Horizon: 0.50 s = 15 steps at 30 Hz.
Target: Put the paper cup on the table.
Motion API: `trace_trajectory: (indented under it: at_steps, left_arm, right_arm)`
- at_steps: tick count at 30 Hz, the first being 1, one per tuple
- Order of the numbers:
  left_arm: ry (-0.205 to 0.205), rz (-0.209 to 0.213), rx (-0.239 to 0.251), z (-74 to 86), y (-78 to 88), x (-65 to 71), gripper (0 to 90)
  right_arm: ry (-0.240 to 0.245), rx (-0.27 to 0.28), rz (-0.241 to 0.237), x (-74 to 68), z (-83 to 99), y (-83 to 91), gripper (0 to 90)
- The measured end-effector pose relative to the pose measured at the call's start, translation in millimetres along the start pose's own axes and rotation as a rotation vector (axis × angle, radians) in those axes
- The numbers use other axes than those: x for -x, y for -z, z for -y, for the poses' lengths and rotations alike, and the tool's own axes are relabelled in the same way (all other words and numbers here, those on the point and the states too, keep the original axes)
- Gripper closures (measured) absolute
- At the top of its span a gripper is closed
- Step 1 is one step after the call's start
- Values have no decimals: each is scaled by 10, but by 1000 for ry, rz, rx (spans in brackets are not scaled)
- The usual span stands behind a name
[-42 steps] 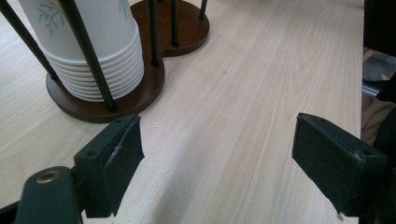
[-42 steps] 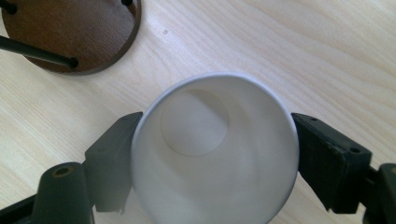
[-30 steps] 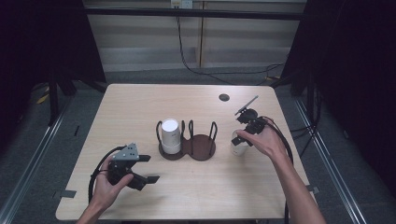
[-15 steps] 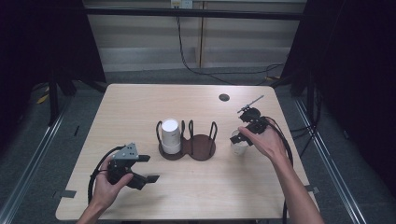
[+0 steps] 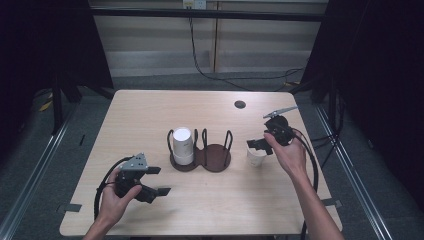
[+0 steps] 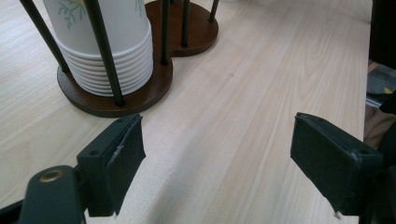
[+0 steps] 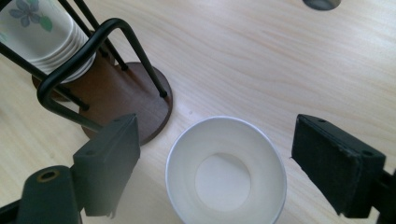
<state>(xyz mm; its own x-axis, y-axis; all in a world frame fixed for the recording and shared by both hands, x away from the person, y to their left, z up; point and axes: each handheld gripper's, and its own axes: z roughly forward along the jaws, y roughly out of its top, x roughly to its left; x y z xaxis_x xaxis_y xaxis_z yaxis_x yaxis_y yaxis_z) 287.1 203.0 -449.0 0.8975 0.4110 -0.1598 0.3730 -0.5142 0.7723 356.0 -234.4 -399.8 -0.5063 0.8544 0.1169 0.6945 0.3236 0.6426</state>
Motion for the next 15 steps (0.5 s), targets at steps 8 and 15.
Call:
trace_trajectory:
  at_steps: [8, 15]
  left_arm:
    - [23, -7, 14, -27, 17, 1, 174]
    - [5, -28, 10, -20, 32, 77, 181]
  right_arm:
    - [-12, 124, 30, -135, 232, 66, 151]
    - [-29, 225, -5, -311, 414, 137, 151]
